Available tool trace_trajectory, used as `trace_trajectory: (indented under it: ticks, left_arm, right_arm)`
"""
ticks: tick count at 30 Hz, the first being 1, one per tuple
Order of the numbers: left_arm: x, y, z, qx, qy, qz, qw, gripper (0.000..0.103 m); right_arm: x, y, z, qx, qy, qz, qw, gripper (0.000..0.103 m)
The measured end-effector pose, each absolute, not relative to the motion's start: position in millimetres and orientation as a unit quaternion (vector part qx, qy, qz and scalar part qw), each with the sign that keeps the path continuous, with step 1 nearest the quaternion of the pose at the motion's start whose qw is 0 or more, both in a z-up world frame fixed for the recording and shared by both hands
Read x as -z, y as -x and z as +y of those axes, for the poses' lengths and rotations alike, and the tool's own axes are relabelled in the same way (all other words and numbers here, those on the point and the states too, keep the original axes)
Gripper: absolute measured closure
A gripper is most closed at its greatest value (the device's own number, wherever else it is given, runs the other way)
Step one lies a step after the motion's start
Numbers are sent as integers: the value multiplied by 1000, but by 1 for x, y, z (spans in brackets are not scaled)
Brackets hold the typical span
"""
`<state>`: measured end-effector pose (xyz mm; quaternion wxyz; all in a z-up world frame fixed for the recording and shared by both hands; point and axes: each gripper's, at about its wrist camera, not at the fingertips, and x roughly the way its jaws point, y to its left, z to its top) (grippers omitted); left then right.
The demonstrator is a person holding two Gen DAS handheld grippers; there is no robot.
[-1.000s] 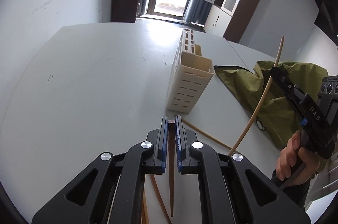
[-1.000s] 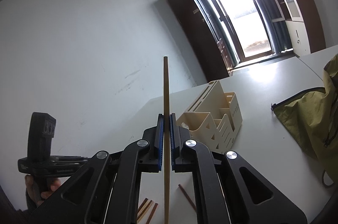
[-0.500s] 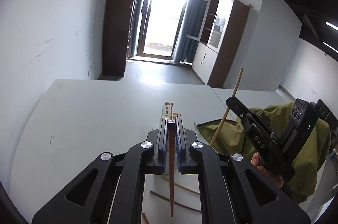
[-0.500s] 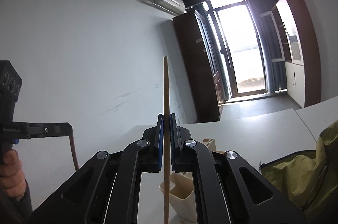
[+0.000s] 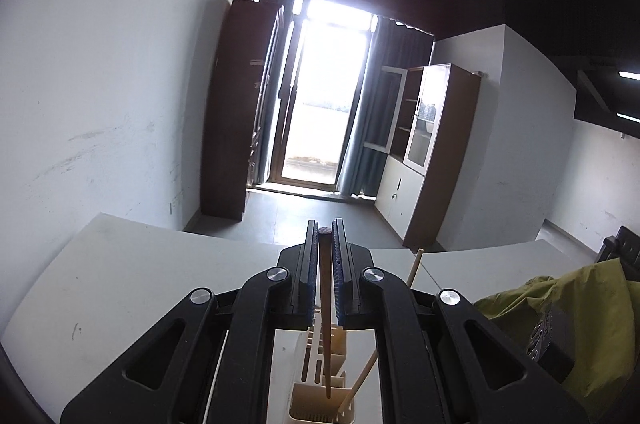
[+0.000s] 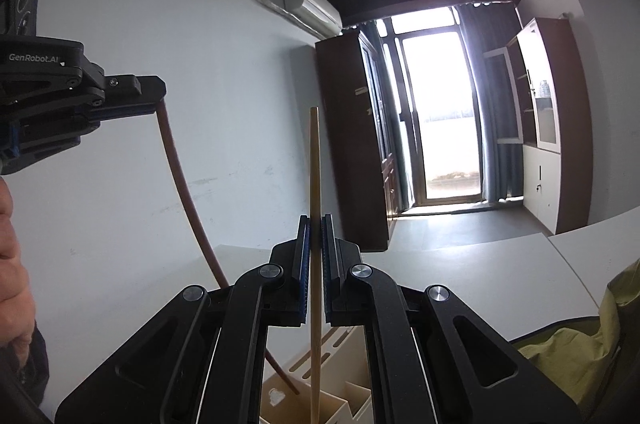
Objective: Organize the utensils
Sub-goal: 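Carry both tools' chopsticks over the cream holder and lower them into it, then open both tools to release the chopsticks into the holder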
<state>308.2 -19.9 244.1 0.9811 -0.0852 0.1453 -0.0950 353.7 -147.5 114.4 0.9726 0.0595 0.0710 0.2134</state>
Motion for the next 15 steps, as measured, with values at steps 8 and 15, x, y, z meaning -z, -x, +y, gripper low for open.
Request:
trace_trajectory:
  ticks: [8, 15]
  left_arm:
    - [-197, -324, -30, 83, 59, 182, 978, 97]
    - [-179, -329, -35, 76, 38, 213, 973, 96]
  right_arm:
    - [-92, -351, -140, -214, -34, 85, 972, 97]
    - [-76, -344, -139, -216, -20, 99, 971, 97]
